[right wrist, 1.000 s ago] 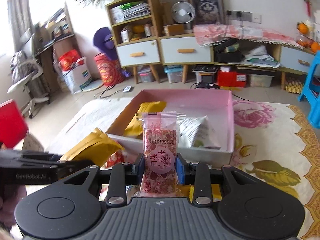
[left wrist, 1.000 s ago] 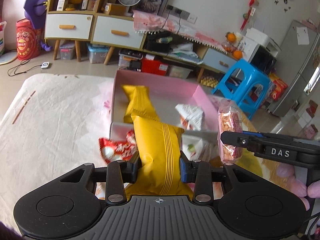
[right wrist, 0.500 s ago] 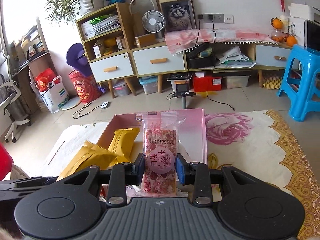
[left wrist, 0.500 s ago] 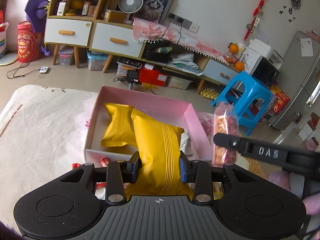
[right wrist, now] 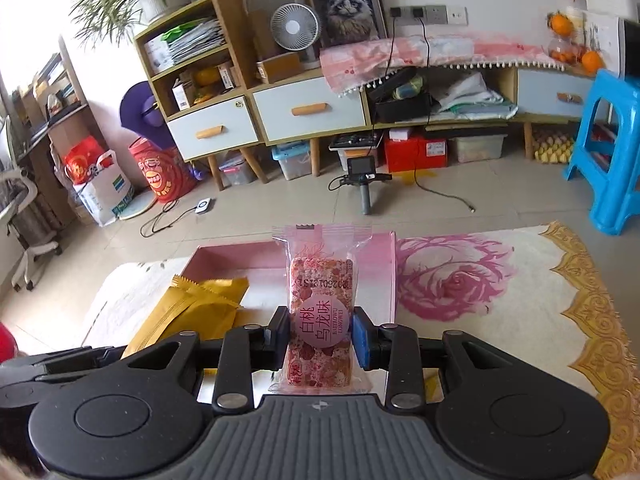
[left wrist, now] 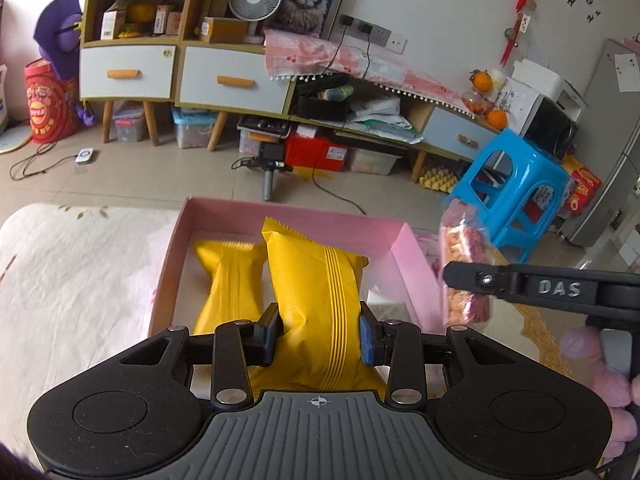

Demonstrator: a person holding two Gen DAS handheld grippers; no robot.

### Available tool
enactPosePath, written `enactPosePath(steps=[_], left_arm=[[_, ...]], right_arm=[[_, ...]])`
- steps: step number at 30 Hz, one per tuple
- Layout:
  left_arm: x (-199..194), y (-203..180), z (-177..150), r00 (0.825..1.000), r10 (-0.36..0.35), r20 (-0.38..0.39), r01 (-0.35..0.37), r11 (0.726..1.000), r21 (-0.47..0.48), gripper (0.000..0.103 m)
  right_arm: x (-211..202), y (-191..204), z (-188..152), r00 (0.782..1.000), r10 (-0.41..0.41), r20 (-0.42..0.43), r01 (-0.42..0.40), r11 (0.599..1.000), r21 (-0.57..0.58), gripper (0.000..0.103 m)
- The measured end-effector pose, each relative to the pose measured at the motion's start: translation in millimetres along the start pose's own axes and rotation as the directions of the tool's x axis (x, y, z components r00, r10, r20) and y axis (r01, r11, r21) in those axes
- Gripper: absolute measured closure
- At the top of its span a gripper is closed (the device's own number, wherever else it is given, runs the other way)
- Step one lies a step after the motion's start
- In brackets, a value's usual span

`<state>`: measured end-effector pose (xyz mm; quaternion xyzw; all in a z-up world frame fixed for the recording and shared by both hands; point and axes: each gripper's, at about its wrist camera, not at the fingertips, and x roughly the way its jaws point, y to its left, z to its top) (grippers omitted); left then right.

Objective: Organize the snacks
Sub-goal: 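Carry both snacks into the pink box and open both grippers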

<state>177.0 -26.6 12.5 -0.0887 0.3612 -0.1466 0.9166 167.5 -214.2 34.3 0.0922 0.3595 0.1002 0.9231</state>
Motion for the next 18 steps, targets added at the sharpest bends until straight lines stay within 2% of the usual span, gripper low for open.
enactPosePath(steps=[8,18], left_arm=[[36.2,-3.6,9.9,1.0,0.017,-0.006,-0.017,1.0,0.002,0.068],[65.1,2.1,9.3,0.998,0.055,-0.037,-0.054,0.998,0.025,0.068]], right_arm=[[39.4,-4.4,7.8,0.999,-0.032,-0.034,0.03,0.997,-0.069,0.08],[66.4,-3.9,18.9,0.998,-0.002,-0.067,-0.005,0.994,-0.109,0.08]])
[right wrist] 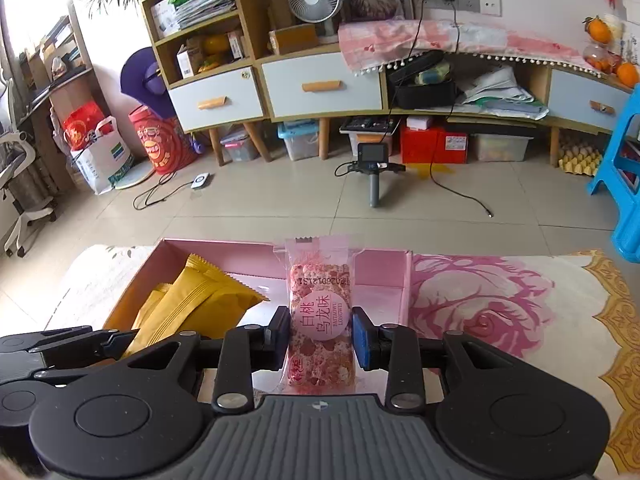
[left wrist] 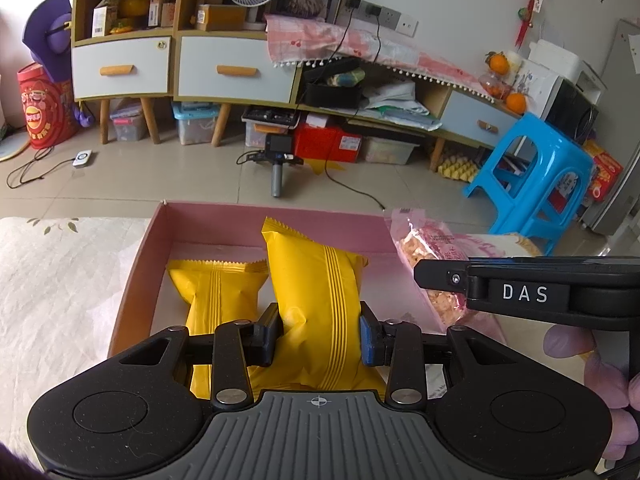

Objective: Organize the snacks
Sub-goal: 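Carry both snacks into the pink box and open both grippers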

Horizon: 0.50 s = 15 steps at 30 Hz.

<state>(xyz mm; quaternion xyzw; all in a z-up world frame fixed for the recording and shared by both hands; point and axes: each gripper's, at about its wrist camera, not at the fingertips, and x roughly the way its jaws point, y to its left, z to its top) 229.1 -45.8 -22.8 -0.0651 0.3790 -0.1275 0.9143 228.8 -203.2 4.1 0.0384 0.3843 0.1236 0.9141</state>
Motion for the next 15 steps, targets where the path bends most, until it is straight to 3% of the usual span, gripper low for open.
enactPosePath(steps=[10,13,15], left_arm=[[12.5,5.2,-1.2,1.0,-0.002,-0.027,0.001,1.0,-0.014,0.067],[11.3,5.6,-1.2,1.0,-0.005,-0.017,0.005,1.0,-0.011,0.065],[8.7,5.1,-1.9,1.0,-0.016,-0.011,0.016,1.0,-0.009,0.056]], right_arm=[[10.5,0.1,3.1,0.999,-0.002,-0.033,0.002,1.0,-0.003,0.079],[9.1,-1.9,4.6,1.0,-0.009,-0.023,0.009,1.0,0.008,0.071],[5.6,-3.9,5.2,1.0,-0.005,-0.012,0.005,1.0,0.02,0.062]])
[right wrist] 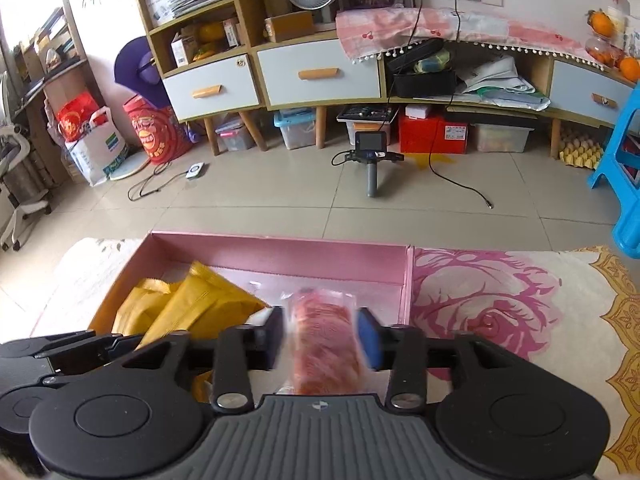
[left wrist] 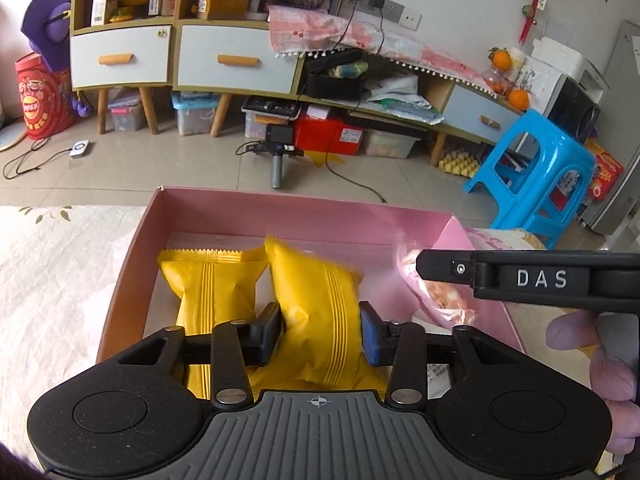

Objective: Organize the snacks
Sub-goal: 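Carry both snacks into the pink box and open both grippers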

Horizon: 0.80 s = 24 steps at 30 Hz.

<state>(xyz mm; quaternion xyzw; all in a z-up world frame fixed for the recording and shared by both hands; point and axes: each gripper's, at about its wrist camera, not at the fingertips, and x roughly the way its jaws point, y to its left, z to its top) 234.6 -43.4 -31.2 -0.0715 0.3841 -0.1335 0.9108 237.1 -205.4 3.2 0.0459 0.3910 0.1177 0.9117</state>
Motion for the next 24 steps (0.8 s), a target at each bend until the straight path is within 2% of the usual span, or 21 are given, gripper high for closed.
enactPosePath(steps=[3,9,24], left_arm=[[-6.0,-0.8,-0.5,1.0,0.003,0.013,-0.003,1.0,0.013,0.045],[-19.8,-3.2,0.8,1.0,-0.009,0.019,0.009,1.0,0.017,0.03],[-80.3,-6.6,-15.7,1.0,-0.004,0.011,0.003,0.998,0.063,0.008]], right_arm=[[-4.6,-1.1,0.9,1.0,-0.008,0.007,0.008,1.0,0.006,0.058],[-18.2,2.2,0.9,1.0,-0.015,0.019,0.015,1.0,0.009,0.048],[-73.0,17.8,-12.4,0.997,-0.039,0.066,0.039,0.999,0.001,0.019]])
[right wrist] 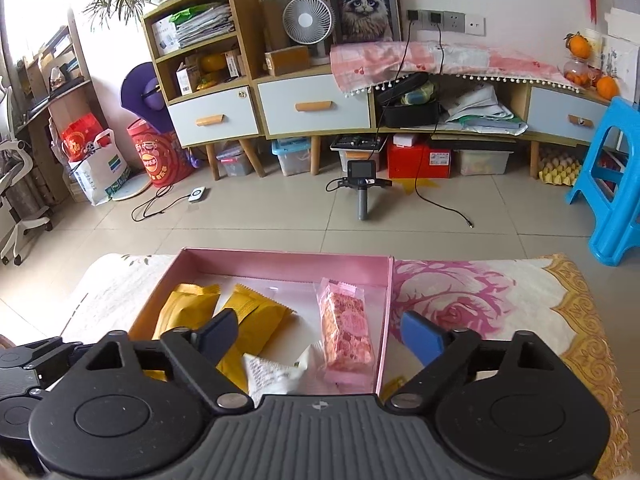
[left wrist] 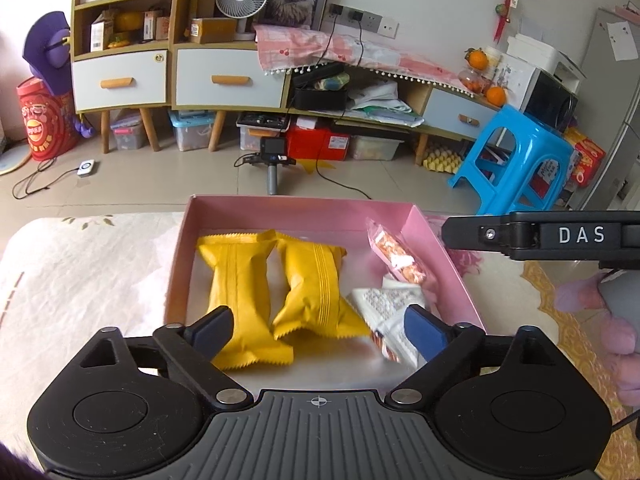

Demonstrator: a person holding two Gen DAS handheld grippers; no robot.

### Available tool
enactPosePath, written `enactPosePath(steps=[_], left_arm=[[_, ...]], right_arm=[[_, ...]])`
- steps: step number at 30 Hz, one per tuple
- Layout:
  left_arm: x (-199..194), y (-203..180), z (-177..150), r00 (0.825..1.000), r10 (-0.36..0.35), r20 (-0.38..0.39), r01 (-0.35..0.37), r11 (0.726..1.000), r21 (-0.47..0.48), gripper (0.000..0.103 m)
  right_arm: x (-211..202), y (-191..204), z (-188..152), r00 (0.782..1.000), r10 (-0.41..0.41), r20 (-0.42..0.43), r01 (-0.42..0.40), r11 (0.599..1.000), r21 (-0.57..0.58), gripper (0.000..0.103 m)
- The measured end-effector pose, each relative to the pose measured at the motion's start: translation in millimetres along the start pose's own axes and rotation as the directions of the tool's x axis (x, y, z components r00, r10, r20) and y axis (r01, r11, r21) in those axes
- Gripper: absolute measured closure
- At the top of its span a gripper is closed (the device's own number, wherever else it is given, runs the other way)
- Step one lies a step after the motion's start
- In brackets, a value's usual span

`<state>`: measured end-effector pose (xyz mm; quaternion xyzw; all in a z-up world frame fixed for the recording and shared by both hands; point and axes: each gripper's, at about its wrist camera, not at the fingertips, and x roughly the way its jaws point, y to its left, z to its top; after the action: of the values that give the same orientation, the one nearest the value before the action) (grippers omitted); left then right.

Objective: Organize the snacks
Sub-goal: 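Carry both snacks into the pink box and open both grippers, then withdraw both open grippers from the box back to the snack pile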

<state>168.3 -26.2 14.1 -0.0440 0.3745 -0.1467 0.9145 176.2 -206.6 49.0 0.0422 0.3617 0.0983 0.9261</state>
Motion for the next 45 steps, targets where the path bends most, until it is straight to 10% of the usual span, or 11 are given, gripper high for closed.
enactPosePath(steps=[21,45], left_arm=[[-74.7,16.1,-51.2,0.998,0.031,-0.062,-0.032,0.999,-0.005,0.002],[-63.1,89.3,-131.0,0.991,0.106,-0.077,-0.113,0.989,-0.091,0.002]], right_arm=[[-57.9,31.3,-61.5,1.0,-0.013,-0.004,0.013,1.0,0.007,0.01],[-45.0,-5.2,-146.5,0.997,-0.074,-0.02,0.074,0.997,0.003,0.009]])
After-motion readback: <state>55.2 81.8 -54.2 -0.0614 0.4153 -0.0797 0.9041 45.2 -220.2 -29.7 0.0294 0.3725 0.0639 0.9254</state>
